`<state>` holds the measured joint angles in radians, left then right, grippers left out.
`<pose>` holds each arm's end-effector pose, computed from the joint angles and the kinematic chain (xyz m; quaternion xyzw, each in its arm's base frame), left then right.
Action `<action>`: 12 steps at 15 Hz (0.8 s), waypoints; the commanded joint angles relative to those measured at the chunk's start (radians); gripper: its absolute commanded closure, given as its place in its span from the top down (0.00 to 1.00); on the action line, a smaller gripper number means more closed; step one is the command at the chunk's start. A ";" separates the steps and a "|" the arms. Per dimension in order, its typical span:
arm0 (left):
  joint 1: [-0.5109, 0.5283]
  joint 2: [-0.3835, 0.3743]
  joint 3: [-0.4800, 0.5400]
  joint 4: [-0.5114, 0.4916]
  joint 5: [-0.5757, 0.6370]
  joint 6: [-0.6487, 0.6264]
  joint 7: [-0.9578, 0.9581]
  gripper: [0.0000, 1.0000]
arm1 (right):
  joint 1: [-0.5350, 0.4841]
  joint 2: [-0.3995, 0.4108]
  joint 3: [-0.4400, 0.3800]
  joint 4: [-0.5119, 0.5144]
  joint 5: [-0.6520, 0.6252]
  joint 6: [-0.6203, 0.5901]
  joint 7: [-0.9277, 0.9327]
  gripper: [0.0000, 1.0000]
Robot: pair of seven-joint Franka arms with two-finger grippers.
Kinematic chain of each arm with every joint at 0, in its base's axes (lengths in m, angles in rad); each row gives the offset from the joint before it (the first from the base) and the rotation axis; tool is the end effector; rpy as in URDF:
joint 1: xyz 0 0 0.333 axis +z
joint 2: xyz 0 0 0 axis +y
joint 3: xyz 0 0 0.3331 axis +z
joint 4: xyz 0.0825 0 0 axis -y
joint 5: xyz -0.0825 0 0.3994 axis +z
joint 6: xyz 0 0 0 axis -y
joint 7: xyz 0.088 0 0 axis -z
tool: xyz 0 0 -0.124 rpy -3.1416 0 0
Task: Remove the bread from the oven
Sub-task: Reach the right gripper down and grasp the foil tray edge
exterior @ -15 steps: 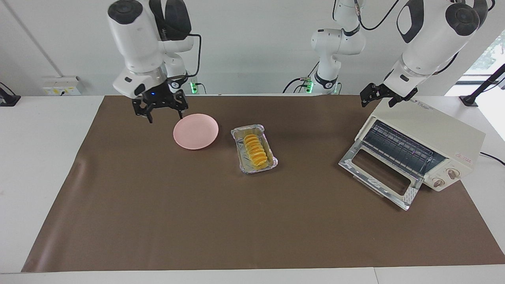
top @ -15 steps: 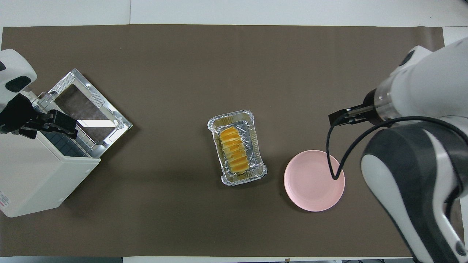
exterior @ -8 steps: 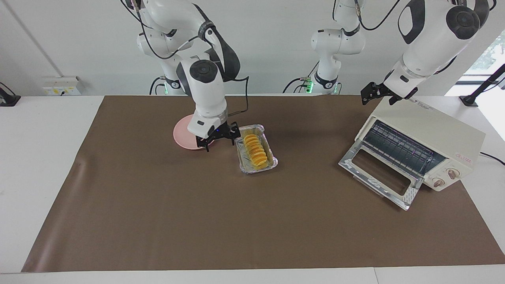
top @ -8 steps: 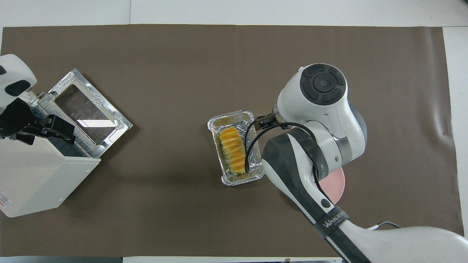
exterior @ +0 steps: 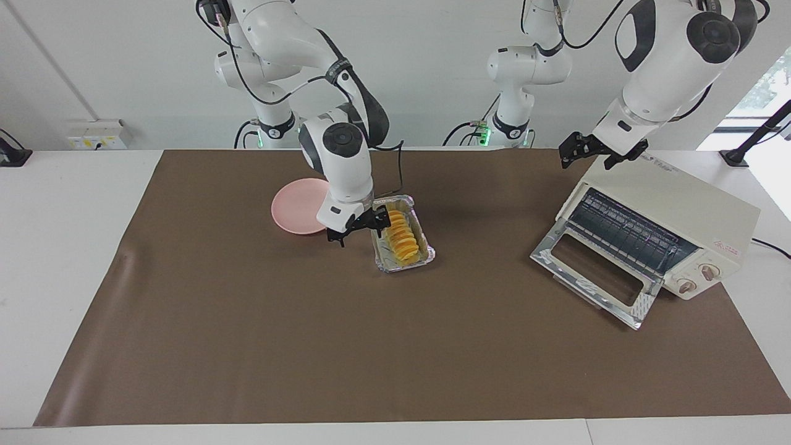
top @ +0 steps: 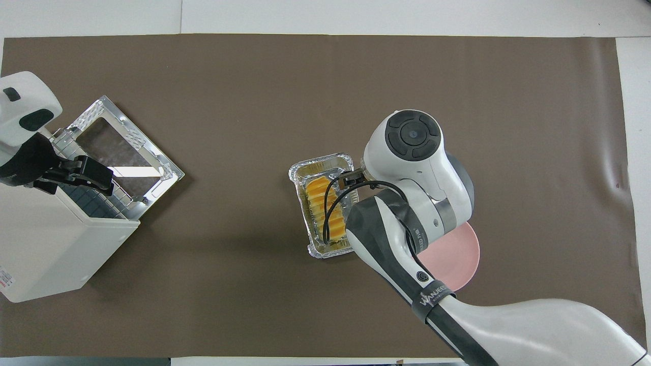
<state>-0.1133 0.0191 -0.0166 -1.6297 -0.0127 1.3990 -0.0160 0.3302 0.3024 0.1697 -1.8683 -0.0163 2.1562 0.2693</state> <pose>0.5432 -0.0726 0.5737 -0.9906 0.0568 0.1247 0.0026 0.5650 0.3013 0.3463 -0.9931 -0.1159 0.0116 0.0152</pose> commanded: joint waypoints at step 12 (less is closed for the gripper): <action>0.018 -0.027 0.000 -0.018 0.019 0.020 0.007 1.00 | 0.047 -0.006 0.002 -0.161 0.013 0.206 0.145 0.16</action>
<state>-0.1055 0.0106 -0.0112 -1.6351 -0.0114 1.4022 -0.0160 0.3770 0.3130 0.1709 -1.9836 -0.0162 2.3079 0.3771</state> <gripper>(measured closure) 0.000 0.608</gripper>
